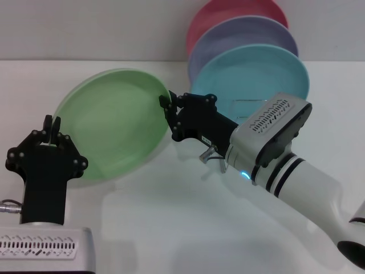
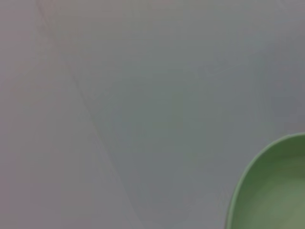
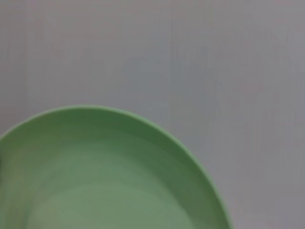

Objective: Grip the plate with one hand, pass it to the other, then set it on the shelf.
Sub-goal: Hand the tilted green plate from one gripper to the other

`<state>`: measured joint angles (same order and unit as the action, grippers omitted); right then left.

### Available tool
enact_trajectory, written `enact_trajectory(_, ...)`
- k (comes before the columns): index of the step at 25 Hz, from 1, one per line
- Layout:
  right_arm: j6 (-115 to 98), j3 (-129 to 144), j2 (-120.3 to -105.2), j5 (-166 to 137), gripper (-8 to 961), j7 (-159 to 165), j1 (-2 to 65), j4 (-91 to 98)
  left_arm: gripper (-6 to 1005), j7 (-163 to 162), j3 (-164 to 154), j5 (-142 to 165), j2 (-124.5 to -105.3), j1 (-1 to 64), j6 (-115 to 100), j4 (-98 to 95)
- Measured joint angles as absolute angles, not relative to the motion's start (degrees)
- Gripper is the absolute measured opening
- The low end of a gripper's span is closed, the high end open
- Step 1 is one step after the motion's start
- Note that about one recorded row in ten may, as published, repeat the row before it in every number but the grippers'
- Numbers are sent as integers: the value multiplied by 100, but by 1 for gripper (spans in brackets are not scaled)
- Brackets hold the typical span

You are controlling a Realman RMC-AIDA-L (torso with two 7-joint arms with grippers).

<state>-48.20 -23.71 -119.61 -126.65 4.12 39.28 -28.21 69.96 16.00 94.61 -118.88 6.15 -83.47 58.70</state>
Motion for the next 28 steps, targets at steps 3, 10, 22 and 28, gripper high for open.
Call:
enact_trajectory(3, -4787, -2386, -11961, -12665, 91, 410, 3928, -2821, 120, 6996, 1600, 9458, -11890, 624, -8342, 5862)
enact_trajectory(10, -4783, -2407, -11962, -12665, 71, 407, 3931, -2817, 122, 6996, 1599, 9457, -11892, 632, -8339, 5861)
enact_trajectory(22, -4780, -2408, -11962, -12672, 50, 397, 3955, -2822, 127, 6996, 1617, 9456, -11881, 635, -8323, 5863)
enact_trajectory(28, -4779, -2408, -11962, -12675, 32, 395, 3965, -2822, 129, 6996, 1650, 9457, -11863, 649, -8321, 5863)
